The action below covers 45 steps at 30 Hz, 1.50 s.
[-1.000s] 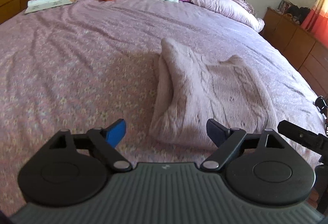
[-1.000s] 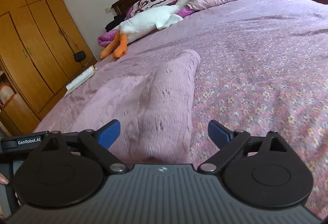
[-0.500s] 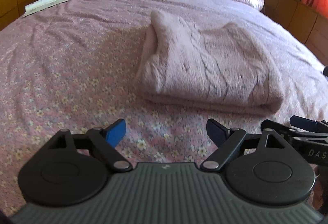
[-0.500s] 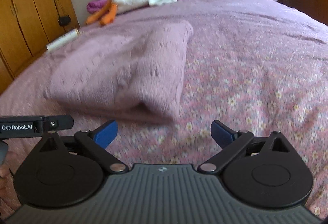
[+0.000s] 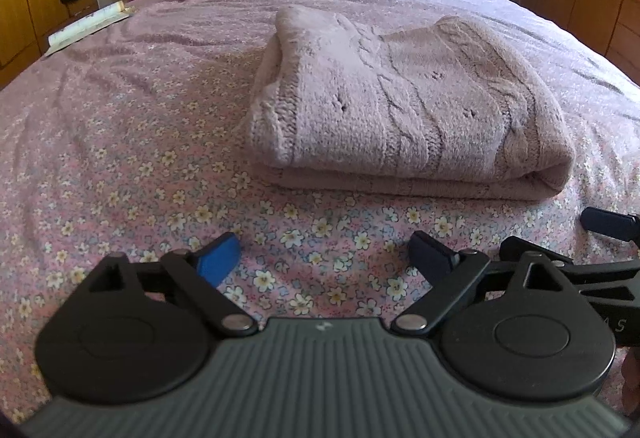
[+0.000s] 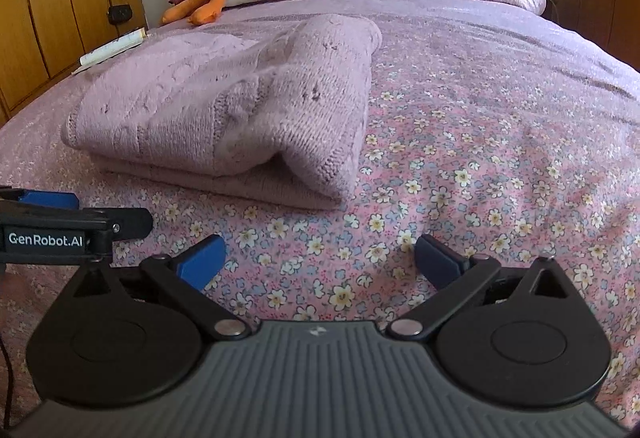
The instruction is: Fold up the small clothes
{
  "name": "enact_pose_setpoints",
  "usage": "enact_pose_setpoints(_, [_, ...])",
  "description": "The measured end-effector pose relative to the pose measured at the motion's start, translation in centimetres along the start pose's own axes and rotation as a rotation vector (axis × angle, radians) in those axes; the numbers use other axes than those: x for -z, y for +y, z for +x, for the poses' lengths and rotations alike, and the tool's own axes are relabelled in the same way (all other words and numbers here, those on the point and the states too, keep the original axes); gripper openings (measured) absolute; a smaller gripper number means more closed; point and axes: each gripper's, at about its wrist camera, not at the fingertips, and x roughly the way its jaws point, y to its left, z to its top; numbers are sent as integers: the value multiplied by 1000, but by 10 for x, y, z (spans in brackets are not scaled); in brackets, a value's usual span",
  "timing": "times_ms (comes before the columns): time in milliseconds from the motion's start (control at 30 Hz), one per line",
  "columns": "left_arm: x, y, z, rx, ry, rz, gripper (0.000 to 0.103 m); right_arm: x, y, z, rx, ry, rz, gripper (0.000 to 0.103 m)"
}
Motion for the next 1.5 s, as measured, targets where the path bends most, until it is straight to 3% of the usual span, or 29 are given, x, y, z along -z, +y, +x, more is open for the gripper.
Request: enact_pose_setpoints(1500, [1, 1, 1, -11, 2, -14, 99, 2, -2, 0, 2, -17, 13, 103])
